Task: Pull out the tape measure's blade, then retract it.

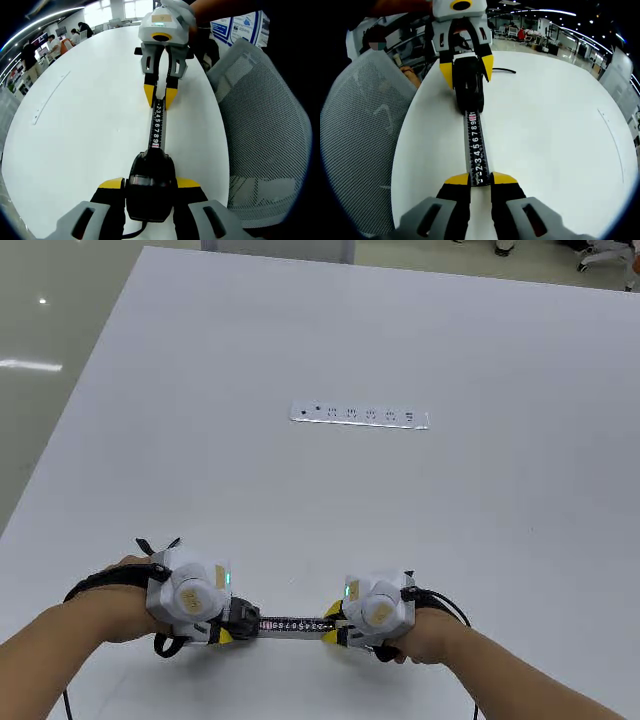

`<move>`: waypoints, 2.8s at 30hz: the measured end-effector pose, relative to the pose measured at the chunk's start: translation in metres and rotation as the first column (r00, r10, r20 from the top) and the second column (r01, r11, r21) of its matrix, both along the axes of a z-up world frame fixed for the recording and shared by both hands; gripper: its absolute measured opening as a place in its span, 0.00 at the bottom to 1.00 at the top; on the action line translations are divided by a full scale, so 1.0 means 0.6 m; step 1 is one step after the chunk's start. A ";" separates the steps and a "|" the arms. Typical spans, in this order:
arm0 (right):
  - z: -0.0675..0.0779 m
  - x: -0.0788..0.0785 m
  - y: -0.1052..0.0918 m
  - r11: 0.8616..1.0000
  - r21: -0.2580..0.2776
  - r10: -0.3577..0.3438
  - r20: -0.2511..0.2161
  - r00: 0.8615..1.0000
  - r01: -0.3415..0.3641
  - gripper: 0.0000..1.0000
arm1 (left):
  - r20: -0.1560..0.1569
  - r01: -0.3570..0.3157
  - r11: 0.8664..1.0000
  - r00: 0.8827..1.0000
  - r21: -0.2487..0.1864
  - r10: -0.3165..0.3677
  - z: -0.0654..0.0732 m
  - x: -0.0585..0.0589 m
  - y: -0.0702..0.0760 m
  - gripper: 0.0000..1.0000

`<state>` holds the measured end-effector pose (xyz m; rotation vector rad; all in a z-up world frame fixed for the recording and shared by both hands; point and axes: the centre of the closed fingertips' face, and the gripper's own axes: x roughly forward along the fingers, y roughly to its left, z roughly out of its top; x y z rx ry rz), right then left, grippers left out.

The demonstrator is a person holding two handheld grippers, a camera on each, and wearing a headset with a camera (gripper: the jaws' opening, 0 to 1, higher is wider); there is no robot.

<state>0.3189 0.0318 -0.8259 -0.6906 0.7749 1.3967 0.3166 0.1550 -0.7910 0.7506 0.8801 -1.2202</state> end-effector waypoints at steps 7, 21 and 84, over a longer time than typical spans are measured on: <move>-0.001 0.000 -0.006 1.000 -0.002 -0.001 -0.001 1.000 0.001 0.13 | 0.000 -0.002 1.000 1.000 -0.002 0.002 0.000 0.000 0.000 0.34; -0.001 0.001 -0.023 1.000 -0.011 -0.005 0.001 1.000 0.005 0.13 | 0.001 -0.009 1.000 1.000 -0.007 0.009 0.000 0.001 -0.001 0.34; 0.000 0.006 -0.083 0.998 -0.036 -0.048 -0.005 0.999 0.048 0.13 | 0.001 -0.018 1.000 1.000 -0.011 0.018 0.000 0.001 0.000 0.34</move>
